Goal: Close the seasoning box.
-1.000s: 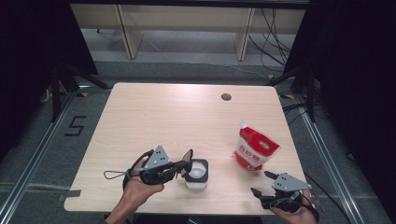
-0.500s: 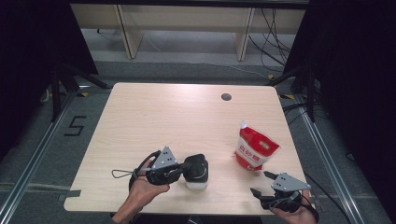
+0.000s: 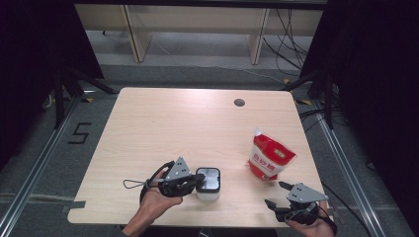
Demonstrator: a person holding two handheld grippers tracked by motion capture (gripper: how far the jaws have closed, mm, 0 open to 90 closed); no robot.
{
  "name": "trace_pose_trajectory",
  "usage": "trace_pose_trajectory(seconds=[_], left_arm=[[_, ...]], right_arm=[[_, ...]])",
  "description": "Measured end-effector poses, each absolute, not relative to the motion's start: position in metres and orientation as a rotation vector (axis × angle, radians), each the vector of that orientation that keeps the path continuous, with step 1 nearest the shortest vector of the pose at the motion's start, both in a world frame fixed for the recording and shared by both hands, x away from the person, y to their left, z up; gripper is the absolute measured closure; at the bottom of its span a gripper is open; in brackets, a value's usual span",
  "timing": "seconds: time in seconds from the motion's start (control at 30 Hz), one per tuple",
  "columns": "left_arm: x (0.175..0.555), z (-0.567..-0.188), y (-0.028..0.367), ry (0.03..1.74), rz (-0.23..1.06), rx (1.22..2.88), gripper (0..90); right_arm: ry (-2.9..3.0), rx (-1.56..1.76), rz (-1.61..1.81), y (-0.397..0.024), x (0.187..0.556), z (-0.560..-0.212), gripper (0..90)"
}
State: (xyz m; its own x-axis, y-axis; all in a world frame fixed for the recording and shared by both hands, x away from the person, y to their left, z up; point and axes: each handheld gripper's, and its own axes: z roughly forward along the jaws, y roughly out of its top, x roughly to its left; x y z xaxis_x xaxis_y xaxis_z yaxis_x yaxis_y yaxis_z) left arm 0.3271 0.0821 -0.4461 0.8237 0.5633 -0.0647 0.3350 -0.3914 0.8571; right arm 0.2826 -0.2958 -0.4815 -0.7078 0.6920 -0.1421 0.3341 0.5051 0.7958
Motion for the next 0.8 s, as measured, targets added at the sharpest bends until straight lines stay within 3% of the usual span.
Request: trace_pose_trajectory(seconds=[0.4, 0.63, 0.8], left_arm=[[0.324, -0.439, 0.093, 0.676, 0.289, 1.992, 52.3], [0.319, -0.445, 0.096, 0.695, 0.281, 2.002, 39.2], [0.313, -0.45, 0.105, 0.696, 0.306, 1.995, 35.0]], right_arm=[[2.305, 0.848, 1.081, -0.296, 0.283, -0.481, 24.2], [2.306, 0.848, 1.083, -0.296, 0.283, -0.481, 24.2], [2.305, 0.852, 1.09, -0.297, 0.283, -0.481, 24.1]])
